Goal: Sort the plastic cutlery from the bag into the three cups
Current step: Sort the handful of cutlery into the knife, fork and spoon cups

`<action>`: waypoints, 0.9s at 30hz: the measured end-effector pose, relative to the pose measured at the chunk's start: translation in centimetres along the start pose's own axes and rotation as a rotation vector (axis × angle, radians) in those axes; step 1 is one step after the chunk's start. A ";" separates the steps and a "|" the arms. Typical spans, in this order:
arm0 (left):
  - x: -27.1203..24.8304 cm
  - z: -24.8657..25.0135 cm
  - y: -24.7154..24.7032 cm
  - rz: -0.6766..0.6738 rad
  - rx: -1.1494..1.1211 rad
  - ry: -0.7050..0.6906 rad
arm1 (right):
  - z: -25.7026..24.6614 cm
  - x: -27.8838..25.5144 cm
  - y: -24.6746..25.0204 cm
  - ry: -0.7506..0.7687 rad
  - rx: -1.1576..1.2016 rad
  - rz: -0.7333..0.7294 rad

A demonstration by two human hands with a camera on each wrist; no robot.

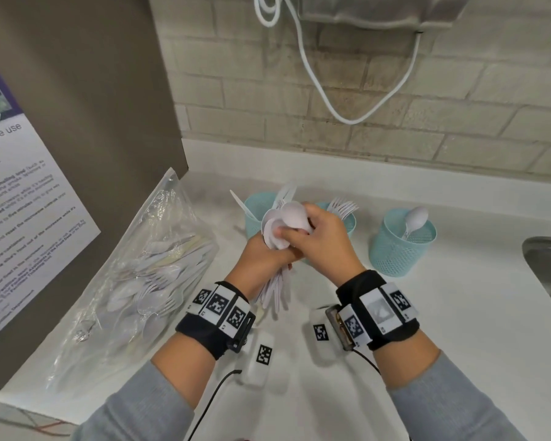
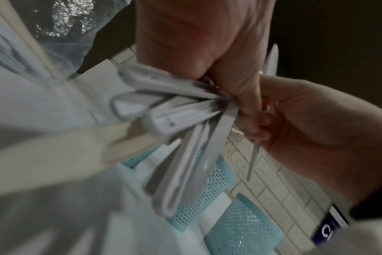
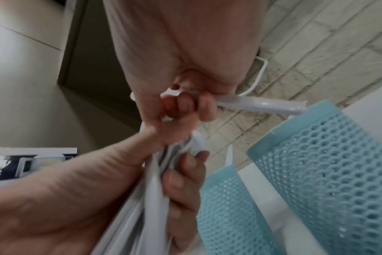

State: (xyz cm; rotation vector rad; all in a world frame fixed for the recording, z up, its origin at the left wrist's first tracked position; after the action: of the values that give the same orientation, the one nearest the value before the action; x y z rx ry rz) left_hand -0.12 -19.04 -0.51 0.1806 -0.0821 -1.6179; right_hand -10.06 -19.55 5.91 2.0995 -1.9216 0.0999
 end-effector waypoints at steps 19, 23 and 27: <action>0.3 -1.0 -0.4 -0.041 0.030 -0.020 | -6.4 1.5 13.6 0.366 0.200 0.341; 0.4 -0.9 -0.1 -0.027 -0.002 -0.034 | -6.2 2.2 16.9 0.386 -0.083 0.433; 0.3 0.0 -0.7 -0.066 -0.056 -0.070 | -2.6 2.2 18.8 0.343 -0.116 0.524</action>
State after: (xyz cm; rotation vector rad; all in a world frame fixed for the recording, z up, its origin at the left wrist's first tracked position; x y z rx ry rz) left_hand -0.87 -19.30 -0.62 0.0845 -0.0849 -1.6908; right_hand -27.98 -22.25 12.05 1.3547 -2.1382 0.4161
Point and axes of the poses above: each hand's wrist, its own x-axis towards the middle knuckle, its own y-axis out of the back of the hand, z = x × y, the point moved 10 cm from there along x, towards the middle knuckle, and after that the axes turned 15 degrees about x, right-handed, at the moved point
